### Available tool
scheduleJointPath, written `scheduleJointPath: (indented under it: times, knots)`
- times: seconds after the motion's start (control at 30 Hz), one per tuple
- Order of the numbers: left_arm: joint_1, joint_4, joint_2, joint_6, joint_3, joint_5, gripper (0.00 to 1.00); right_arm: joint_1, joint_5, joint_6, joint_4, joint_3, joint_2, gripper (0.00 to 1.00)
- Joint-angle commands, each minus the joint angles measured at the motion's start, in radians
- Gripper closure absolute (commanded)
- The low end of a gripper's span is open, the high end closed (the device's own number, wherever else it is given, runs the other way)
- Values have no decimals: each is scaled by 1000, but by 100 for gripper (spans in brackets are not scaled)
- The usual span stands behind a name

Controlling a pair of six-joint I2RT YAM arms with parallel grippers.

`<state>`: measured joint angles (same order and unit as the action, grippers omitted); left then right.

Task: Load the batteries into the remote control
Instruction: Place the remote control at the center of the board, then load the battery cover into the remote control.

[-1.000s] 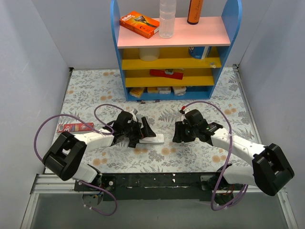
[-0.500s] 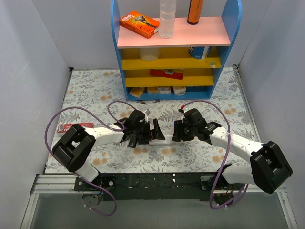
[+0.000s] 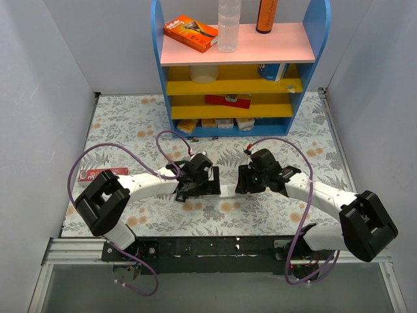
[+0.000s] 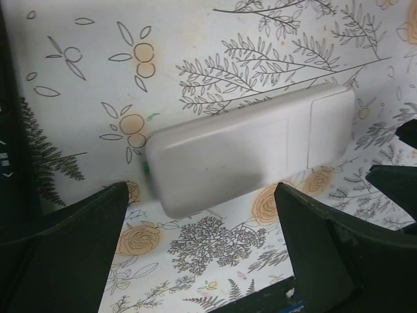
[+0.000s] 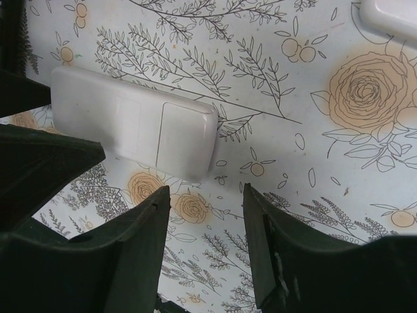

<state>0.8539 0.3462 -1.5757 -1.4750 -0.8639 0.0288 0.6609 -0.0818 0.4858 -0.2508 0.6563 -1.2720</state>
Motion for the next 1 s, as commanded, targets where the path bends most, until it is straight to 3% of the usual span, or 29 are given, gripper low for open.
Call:
scheduleJointPath:
  times: [0.0, 0.07, 0.47, 0.97]
  knots:
    - [5, 156, -4, 18, 20, 120, 2, -6, -7, 2, 47, 26, -13, 45]
    - [5, 145, -3, 16, 3, 114, 2, -6, -15, 4, 62, 26, -23, 46]
    - [5, 70, -102, 48, -81, 73, 27, -6, -44, 19, 108, 51, -118, 59]
    - [5, 20, -159, 47, -18, 16, 43, -6, -107, 10, 88, 2, -237, 81]
